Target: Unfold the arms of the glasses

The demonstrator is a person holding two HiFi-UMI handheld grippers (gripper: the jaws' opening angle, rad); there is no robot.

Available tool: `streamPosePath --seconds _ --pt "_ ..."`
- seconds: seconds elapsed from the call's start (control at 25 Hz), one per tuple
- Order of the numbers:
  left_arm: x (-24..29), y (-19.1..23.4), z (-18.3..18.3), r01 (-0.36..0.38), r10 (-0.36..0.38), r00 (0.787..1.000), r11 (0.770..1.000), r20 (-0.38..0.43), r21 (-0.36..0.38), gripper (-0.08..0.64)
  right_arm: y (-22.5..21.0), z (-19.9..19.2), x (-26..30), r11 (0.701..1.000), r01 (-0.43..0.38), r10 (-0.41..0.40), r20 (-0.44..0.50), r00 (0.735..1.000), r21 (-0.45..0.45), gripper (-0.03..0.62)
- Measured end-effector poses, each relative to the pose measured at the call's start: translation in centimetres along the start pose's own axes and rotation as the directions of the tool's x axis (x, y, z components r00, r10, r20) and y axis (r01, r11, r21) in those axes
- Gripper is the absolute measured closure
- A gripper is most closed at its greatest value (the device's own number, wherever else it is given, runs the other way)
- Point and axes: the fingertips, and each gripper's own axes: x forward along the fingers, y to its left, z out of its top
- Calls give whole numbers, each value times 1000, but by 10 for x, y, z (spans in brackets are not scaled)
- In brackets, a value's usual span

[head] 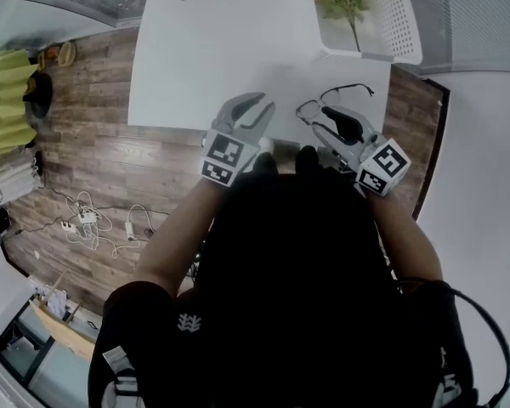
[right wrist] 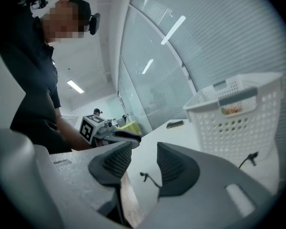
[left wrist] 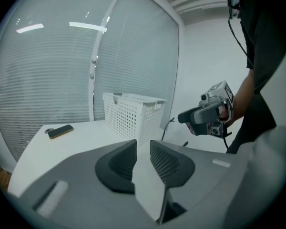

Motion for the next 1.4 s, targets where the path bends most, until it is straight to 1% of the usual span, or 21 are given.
streamPosePath --seconds 0.08,0.12,0.2,0.24,0.32,0.36,0.48,0.52,0.56,0.72,1.0,1.12,1.2,1.28,1.4 --pt "-5 1 27 -29 30 998 999 63 -14 494 -12 25 -19 994 92 -88 71 994 -57 434" --pt "-6 1 42 -38 40 995 999 95 -21 519 -21 38 -31 986 146 -138 102 985 -85 434" --pt "-5 -2 71 -28 35 987 999 156 -45 555 -40 58 -54 960 252 -234 143 962 -122 436" --pt "-5 -3 84 -20 30 983 998 182 -54 555 -49 64 -64 947 295 -276 152 949 -129 457" --pt "-5 -2 107 -35 45 974 998 223 -47 555 -63 73 -79 927 351 -330 155 931 -133 467" --pt "-6 -1 116 -55 62 969 998 239 -34 555 -67 76 -84 922 363 -342 157 927 -137 491" --pt "-7 0 135 -111 106 956 994 274 5 555 -74 85 -94 914 371 -344 172 923 -166 554" --pt "-6 -2 139 -124 115 955 992 275 16 555 -75 88 -96 911 374 -344 177 922 -176 583" --pt "-5 -4 140 -133 122 955 991 271 23 555 -76 89 -98 908 378 -347 180 920 -181 591" --pt "0 -13 136 -145 132 960 989 247 36 555 -82 92 -100 901 397 -363 193 911 -176 591" --pt "9 -16 126 -172 161 966 985 201 35 555 -89 97 -95 904 393 -358 206 911 -170 591" --pt "13 -18 126 -166 154 968 985 198 44 555 -88 104 -93 903 390 -349 222 911 -181 591" --pt "15 -18 127 -166 154 968 985 200 46 555 -89 105 -93 906 387 -347 223 911 -169 591" --pt "15 -14 128 -176 164 966 983 201 44 555 -90 106 -93 912 380 -343 223 912 -152 591" --pt "16 -8 127 -189 178 964 981 199 37 555 -92 107 -93 913 375 -335 226 915 -164 591"
